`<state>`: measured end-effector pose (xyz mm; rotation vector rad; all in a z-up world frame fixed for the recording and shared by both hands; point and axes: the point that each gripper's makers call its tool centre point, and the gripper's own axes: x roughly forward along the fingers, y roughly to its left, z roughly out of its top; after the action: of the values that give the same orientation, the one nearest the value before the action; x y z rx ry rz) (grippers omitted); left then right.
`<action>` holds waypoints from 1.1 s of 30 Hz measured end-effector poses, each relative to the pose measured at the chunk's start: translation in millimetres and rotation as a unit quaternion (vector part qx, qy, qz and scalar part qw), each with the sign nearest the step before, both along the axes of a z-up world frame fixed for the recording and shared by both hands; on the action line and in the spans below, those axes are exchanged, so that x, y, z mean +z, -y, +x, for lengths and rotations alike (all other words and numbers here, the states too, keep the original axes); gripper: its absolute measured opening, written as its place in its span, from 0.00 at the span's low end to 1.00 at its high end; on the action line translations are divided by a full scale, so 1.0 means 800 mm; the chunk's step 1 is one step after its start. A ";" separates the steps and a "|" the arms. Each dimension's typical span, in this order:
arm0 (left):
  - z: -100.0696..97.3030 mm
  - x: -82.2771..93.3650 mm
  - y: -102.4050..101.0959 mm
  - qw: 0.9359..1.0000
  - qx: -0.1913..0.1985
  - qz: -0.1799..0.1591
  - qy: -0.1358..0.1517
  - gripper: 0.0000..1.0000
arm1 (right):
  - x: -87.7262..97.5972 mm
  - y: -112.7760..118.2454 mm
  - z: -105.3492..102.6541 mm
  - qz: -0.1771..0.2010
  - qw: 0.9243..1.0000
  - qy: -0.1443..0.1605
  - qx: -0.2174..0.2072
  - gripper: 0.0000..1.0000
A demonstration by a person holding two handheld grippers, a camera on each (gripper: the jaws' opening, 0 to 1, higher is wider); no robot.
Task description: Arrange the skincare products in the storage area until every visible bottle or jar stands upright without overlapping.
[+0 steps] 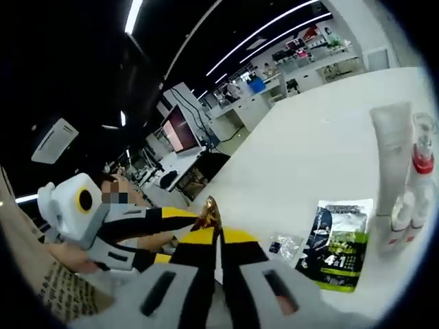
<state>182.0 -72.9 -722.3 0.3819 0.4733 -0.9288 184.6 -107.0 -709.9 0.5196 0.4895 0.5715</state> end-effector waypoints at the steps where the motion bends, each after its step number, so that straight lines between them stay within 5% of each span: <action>1: 0.000 0.000 -0.001 1.000 0.002 0.001 0.001 0.36 | 0.001 -0.001 0.000 0.002 1.000 0.000 0.001 0.01; 9: -0.003 -0.003 -0.003 1.000 0.004 -0.009 -0.012 0.38 | 0.013 -0.003 -0.004 -0.035 0.998 0.050 0.024 0.01; 17: -0.003 0.005 -0.015 0.994 0.004 -0.086 -0.072 0.40 | 0.016 0.006 -0.002 -0.033 0.998 0.053 0.023 0.01; 22: 0.002 -0.001 -0.031 0.995 -0.003 -0.068 -0.073 0.37 | 0.030 -0.003 -0.002 -0.010 0.997 0.059 0.038 0.01; 29: -0.005 0.001 -0.029 0.976 0.000 -0.153 -0.155 0.32 | 0.041 -0.021 -0.007 0.015 0.996 0.060 0.065 0.01; 33: -0.001 0.000 -0.034 0.948 0.036 -0.229 -0.220 0.31 | 0.049 -0.026 -0.002 0.037 0.996 0.047 0.067 0.01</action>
<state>181.3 -45.5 -722.2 -0.2728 0.6516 -1.0218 182.6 -85.9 -671.0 0.5308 0.4174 0.7415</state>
